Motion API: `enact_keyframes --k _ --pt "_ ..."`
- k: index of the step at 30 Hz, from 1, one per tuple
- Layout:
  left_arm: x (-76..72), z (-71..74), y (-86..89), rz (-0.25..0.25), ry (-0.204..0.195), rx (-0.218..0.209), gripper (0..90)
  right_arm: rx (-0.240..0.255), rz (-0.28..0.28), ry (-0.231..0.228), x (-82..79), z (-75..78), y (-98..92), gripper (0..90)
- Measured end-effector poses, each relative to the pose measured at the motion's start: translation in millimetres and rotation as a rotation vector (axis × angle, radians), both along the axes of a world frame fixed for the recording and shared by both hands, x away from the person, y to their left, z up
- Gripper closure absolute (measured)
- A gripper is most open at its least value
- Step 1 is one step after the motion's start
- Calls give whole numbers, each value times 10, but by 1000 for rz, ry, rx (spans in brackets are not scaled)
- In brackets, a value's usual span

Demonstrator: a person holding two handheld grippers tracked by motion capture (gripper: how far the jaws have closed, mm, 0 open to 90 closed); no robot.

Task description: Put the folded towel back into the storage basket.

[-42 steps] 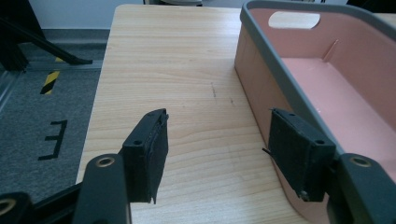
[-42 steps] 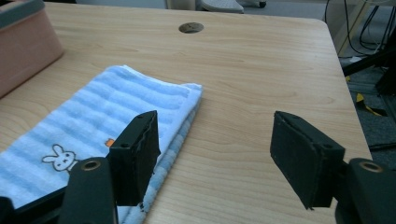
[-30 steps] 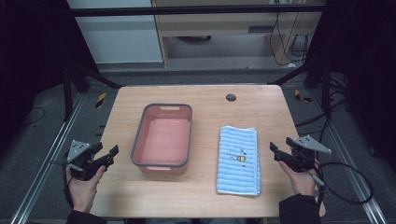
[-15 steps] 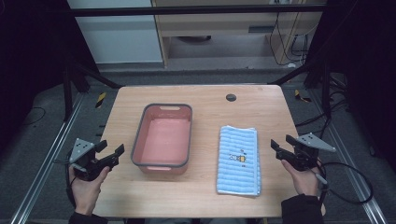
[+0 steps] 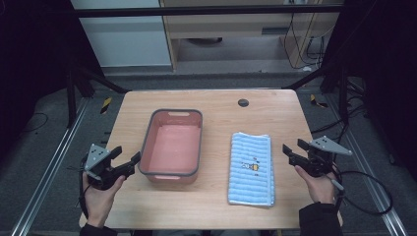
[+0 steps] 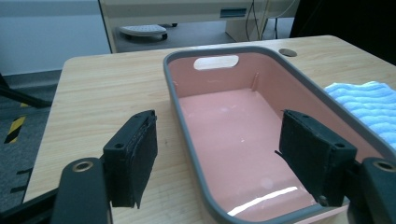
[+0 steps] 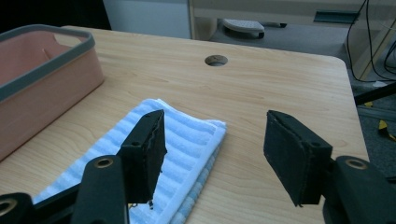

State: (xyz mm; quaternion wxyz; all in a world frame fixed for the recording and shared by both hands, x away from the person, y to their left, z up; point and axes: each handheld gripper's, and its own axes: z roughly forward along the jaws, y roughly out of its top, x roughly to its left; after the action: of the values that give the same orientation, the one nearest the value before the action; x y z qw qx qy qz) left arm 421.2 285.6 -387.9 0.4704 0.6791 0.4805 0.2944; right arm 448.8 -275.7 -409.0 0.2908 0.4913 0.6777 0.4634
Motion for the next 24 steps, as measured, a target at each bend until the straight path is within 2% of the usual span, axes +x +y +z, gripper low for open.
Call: enact_keyframes --k 5,7,24 --pt "7 51 -80 -11 -12 0 276 7 9 -3 31 52 14 407" --pt "15 74 -161 -24 -17 -1 278 2 9 -5 41 78 23 409" --pt "51 87 -649 -101 -29 11 285 10 24 -26 93 225 55 450"
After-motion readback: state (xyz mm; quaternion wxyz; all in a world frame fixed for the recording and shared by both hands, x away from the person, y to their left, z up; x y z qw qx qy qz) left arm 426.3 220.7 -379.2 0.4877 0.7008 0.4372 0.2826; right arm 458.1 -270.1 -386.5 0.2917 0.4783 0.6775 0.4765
